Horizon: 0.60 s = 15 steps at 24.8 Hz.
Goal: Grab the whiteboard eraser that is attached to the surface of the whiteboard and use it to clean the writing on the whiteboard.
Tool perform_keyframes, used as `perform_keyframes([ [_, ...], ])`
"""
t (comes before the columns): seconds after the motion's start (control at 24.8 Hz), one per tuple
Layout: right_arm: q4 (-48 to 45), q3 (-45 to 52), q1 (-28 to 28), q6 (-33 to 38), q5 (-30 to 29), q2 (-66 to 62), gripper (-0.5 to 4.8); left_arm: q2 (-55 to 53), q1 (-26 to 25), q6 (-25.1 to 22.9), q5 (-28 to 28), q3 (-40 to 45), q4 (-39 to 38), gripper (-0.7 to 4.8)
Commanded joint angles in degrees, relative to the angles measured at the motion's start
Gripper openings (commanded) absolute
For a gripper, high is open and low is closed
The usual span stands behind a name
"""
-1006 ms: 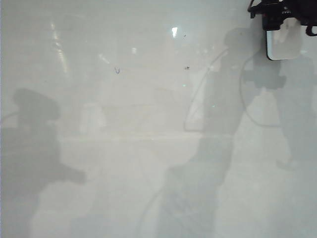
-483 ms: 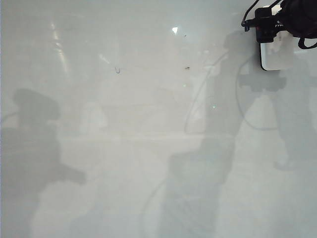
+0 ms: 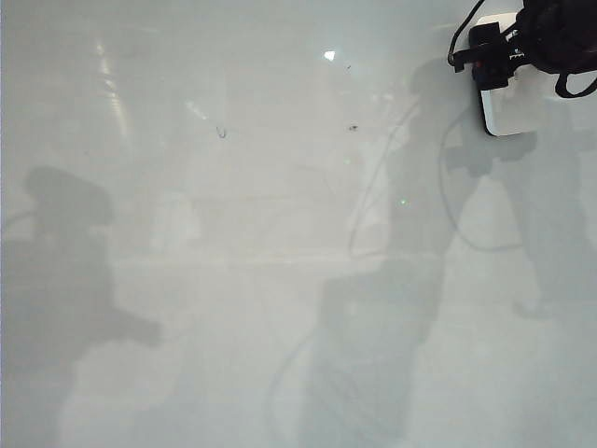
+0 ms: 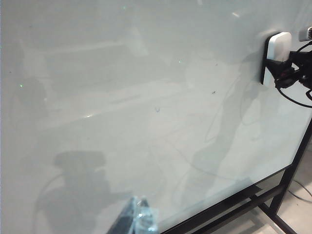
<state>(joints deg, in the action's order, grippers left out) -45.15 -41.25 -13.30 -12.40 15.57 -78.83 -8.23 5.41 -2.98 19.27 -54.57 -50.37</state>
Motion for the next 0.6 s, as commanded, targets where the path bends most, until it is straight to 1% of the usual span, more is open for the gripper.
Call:
perform_keyframes([
  [0.04, -3.1, -0.3, 0.0, -0.2, -0.3, 0.4, 3.07, 0.0, 0.0, 0.0, 0.0, -0.2, 0.7, -0.02],
  [0.36, -3.2, -0.3, 0.1, -0.1, 0.2, 0.4, 3.16, 0.0, 0.0, 0.0, 0.0, -0.2, 0.7, -0.02],
  [0.48, -3.6, -0.3, 0.3, -0.1, 2.5, 0.4, 3.16, 0.0, 0.0, 0.0, 0.0, -0.2, 0.7, -0.02],
  [0.6, -3.7, -0.3, 1.3, 0.0, 2.6, 0.4, 3.16, 0.0, 0.0, 0.0, 0.0, -0.2, 0.7, -0.02],
])
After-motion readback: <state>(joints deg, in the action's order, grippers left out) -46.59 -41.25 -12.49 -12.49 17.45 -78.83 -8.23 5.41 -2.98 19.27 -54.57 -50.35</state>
